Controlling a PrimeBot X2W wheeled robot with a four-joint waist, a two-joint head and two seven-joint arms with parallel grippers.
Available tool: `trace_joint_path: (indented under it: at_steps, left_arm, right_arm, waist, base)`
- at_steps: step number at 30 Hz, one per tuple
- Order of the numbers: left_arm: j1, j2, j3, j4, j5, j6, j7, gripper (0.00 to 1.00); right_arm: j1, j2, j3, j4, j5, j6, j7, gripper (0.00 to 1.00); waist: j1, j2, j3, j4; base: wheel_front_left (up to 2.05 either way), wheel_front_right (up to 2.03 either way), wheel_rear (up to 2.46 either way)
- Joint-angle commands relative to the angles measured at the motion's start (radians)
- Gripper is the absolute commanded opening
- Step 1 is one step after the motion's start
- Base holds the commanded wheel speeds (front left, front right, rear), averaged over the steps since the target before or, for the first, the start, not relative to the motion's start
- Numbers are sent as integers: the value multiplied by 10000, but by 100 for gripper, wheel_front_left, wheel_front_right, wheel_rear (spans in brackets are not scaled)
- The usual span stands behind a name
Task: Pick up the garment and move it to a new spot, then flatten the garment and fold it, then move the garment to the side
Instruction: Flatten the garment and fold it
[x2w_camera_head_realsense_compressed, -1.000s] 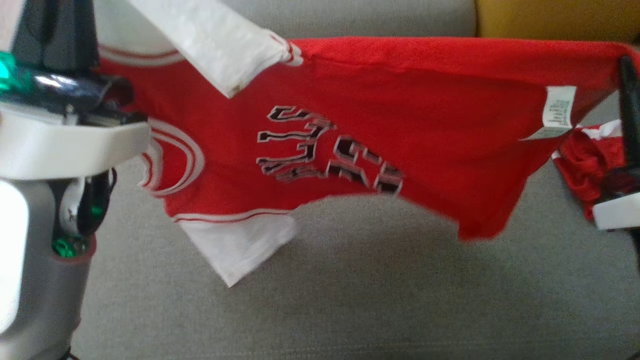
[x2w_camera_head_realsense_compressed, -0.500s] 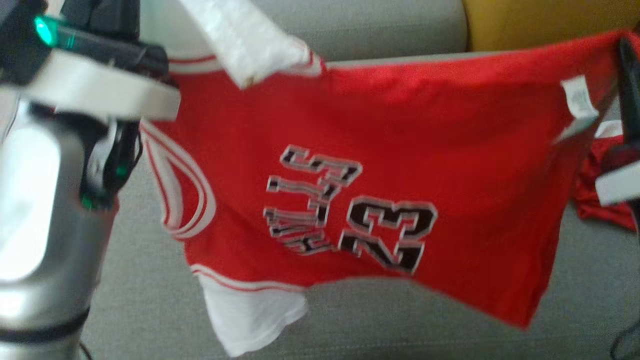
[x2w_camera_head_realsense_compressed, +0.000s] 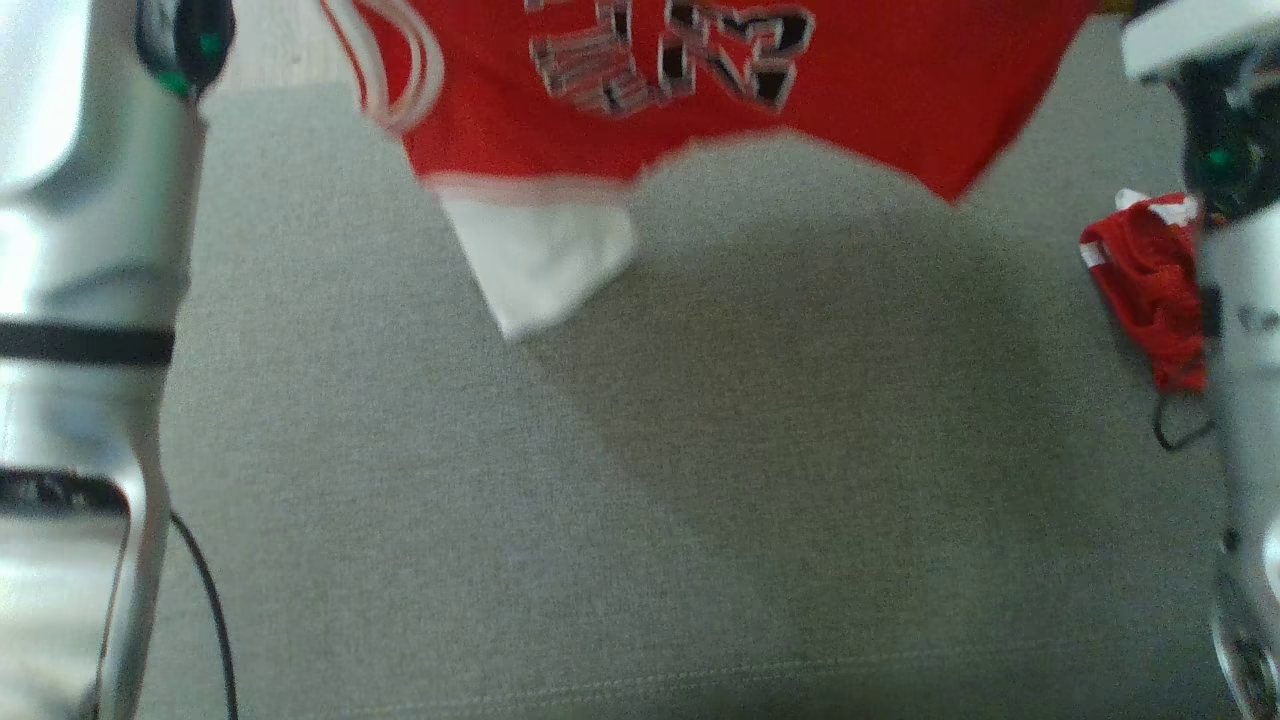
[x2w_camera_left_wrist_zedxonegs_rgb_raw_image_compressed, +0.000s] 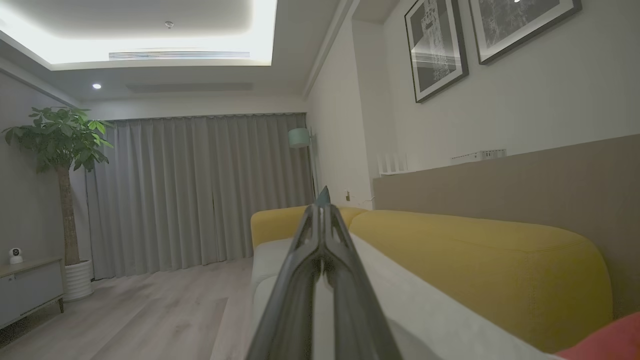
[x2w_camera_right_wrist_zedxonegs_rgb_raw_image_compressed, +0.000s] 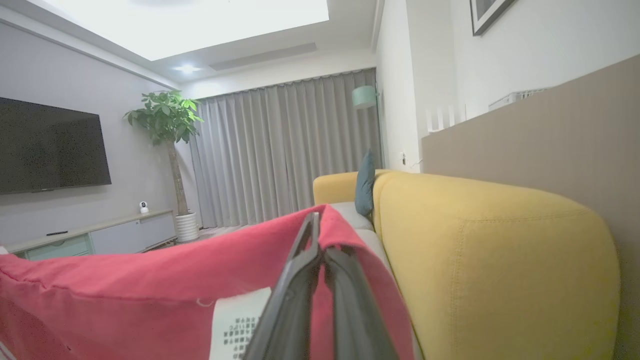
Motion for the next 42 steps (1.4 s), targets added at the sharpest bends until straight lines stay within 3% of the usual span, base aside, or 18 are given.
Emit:
trace_joint_path:
  at_steps: [1,9,17,24,32,37,42]
  left_arm:
    - [-734,302,325,32,108,-37,-90,0]
    - [-1000,-389,910,1375,-11,-169,-113,0]
    - [919,-903,1639,2218,-311,-463,-115,0]
    - [2835,-1099,2527,1593,-498,-620,-115,0]
    - [5805,-1001,3224,-759,-242,-634,-116,0]
    - [8376,-694,3332,-2750,-51,-359,141,0]
    - [11005,-654,3335,-5406,-42,261,1595,0]
  right_arm:
    - [-655,300,285,274,71,39,-301,0]
    - [-2496,968,1740,4117,528,39,-1620,0]
    - [-2044,1129,3211,5472,1617,39,-2128,0]
    - [-240,708,4116,4718,3124,39,-2391,0]
    - [2306,-401,4301,2823,3973,39,-2530,0]
    - [4362,-997,3902,1674,4118,39,-2290,0]
    - [6336,-1206,3114,613,3998,39,-1407,0]
  waist:
    - [0,0,83,-15]
    - [0,0,1581,366]
    - [0,0,2719,652]
    - [0,0,2725,714]
    - [0,0,2067,764]
    - [0,0,1247,789]
    - [0,0,492,839]
  base:
    - [0,0,0]
    - [0,0,0]
    - [0,0,0]
    - [0,0,0]
    - [0,0,0]
    - [0,0,0]
    - [0,0,0]
